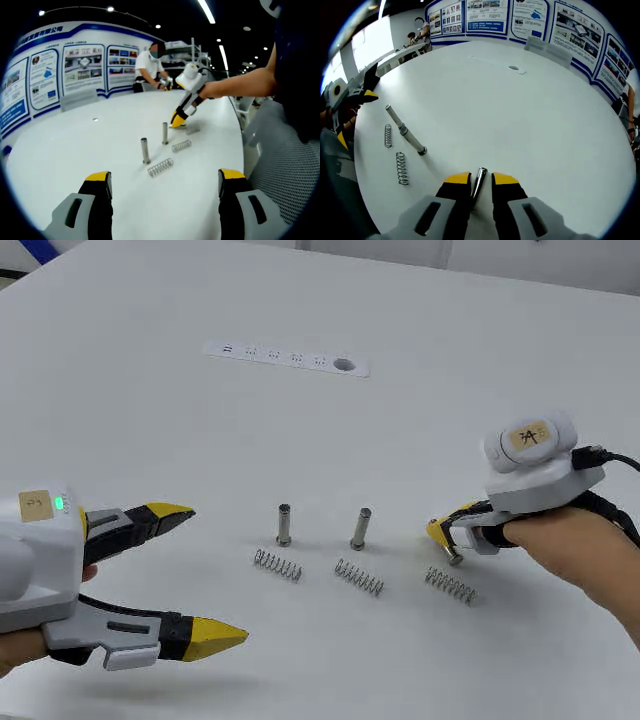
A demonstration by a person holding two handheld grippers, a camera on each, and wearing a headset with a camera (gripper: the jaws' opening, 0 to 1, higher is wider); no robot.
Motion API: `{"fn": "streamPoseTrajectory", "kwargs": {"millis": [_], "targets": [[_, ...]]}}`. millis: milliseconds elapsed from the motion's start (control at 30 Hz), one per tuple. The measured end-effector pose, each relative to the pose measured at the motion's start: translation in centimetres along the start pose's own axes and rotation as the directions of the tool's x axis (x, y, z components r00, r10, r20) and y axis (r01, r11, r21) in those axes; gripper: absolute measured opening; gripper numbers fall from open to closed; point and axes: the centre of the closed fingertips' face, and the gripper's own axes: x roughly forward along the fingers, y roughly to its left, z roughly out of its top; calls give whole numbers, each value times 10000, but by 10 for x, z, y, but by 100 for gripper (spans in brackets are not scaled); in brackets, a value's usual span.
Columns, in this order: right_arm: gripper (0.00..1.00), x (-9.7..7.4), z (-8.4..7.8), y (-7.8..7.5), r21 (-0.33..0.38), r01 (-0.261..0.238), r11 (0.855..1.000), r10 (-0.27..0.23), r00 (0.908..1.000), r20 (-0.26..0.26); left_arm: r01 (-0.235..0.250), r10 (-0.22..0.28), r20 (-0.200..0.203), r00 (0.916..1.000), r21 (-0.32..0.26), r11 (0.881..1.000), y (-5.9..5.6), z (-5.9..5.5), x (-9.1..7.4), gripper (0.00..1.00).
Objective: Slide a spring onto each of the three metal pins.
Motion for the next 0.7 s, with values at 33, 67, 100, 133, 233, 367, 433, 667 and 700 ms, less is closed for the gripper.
{"fn": "streamPoseTrajectory", "kwargs": {"millis": [33, 67, 100, 133, 233, 367, 433, 667, 700], "targets": [[16, 1, 1, 0, 42, 17, 10000, -17, 10000, -7, 3, -3, -1, 10000, -8, 10000, 0, 0, 0, 89], [16, 1, 1, 0, 73, 24, 10000, -23, 10000, -19, 3, -3, -9, 10000, -8, 10000, 0, 0, 0, 89], [16, 2, 1, 1, 137, 35, 9999, -34, 10000, -52, 11, -11, -17, 10000, -9, 10000, 0, -1, 0, 89], [15, 2, 1, 0, 167, 47, 9998, -46, 10000, -63, 16, -16, -19, 10000, -6, 10000, 0, -1, 0, 89], [14, 5, 2, -3, 293, 143, 9995, -138, 9998, -159, 11, -11, 9, 10000, -11, 10000, -1, 0, 1, 88], [12, 5, -1, -2, 505, 185, 9986, -168, 9993, -331, 9, -9, 16, 10000, -27, 10000, -1, -1, 1, 88], [12, 5, -2, -1, 580, 189, 9981, -167, 9991, -387, 5, -5, 26, 10000, -50, 10000, -1, -1, 0, 88], [10, 5, -3, -1, 561, 246, 9981, -216, 9983, -532, -22, 23, 9, 10000, -113, 9999, 0, -3, 0, 88], [10, 5, -3, -1, 558, 251, 9981, -220, 9982, -553, -21, 21, 11, 10000, -127, 9999, 0, -3, 0, 87]]}}
